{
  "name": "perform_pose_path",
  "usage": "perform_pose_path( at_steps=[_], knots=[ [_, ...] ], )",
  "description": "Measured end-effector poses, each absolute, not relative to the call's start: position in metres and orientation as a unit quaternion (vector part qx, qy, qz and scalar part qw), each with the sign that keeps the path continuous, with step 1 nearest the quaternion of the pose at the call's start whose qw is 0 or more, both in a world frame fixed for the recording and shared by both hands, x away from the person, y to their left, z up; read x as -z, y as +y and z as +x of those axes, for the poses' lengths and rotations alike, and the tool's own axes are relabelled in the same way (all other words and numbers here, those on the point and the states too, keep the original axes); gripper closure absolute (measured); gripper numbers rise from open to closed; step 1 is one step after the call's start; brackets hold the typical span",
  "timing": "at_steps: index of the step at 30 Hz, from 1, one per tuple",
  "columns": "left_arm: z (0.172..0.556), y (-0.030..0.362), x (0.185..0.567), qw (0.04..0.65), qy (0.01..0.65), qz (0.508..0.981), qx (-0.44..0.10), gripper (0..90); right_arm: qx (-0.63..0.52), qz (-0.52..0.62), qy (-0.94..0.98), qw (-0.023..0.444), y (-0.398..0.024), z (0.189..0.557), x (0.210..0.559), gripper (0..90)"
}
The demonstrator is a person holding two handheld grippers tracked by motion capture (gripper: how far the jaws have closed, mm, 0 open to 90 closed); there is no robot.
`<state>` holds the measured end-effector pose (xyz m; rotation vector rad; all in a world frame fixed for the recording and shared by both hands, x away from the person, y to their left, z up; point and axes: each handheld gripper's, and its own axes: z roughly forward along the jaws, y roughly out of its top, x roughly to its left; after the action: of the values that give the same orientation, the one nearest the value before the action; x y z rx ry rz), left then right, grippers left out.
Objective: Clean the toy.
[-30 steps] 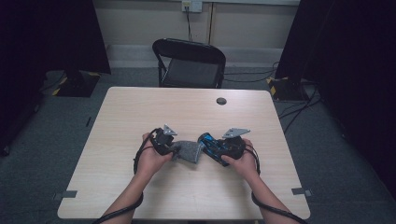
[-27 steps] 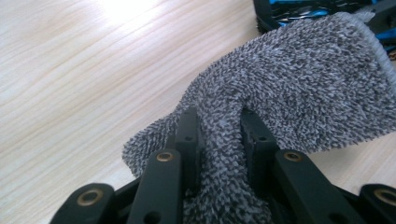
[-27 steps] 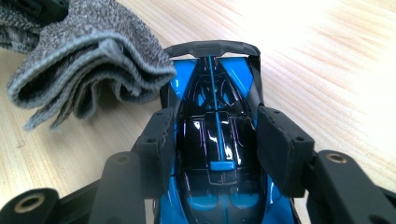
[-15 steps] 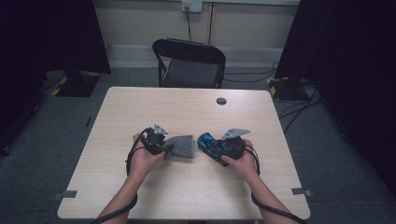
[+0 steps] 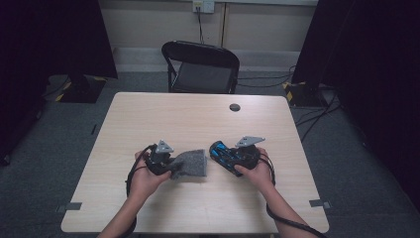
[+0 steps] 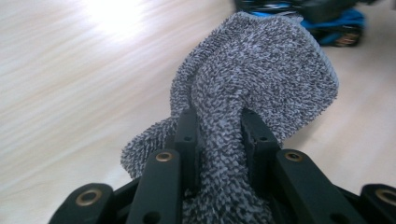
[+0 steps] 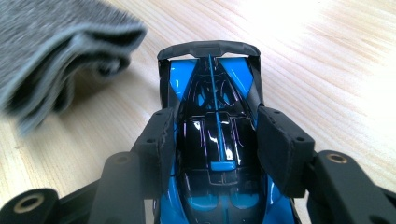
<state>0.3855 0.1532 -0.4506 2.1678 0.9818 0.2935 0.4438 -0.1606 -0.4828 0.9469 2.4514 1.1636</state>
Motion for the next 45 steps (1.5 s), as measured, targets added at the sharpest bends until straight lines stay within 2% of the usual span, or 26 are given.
perform_pose_path(
  at_steps=[14, 22, 28, 31, 36, 40, 45],
  knots=[
    [0.363, 0.11, 0.458, 0.378, 0.317, 0.868, -0.059, 70.3, -0.406, 0.331, 0.841, 0.133, -0.161, 0.443, 0.483, 47.6],
    [0.355, 0.098, 0.465, 0.377, 0.299, 0.876, -0.038, 67.6, -0.414, 0.334, 0.837, 0.126, -0.16, 0.442, 0.484, 39.3],
    [0.352, 0.095, 0.467, 0.377, 0.268, 0.885, -0.05, 59.3, -0.429, 0.326, 0.834, 0.123, -0.163, 0.439, 0.478, 35.7],
    [0.352, 0.096, 0.465, 0.391, 0.26, 0.882, -0.052, 49.1, -0.432, 0.312, 0.837, 0.126, -0.164, 0.436, 0.472, 34.7],
    [0.355, 0.101, 0.459, 0.414, 0.265, 0.869, -0.056, 37.9, -0.453, 0.294, 0.834, 0.114, -0.166, 0.429, 0.465, 33.3],
    [0.359, 0.111, 0.457, 0.418, 0.287, 0.86, -0.066, 36.7, -0.462, 0.278, 0.836, 0.107, -0.167, 0.422, 0.462, 33.4],
    [0.364, 0.123, 0.459, 0.413, 0.301, 0.856, -0.073, 41.6, -0.47, 0.254, 0.841, 0.085, -0.162, 0.409, 0.457, 34.1]
  ],
)
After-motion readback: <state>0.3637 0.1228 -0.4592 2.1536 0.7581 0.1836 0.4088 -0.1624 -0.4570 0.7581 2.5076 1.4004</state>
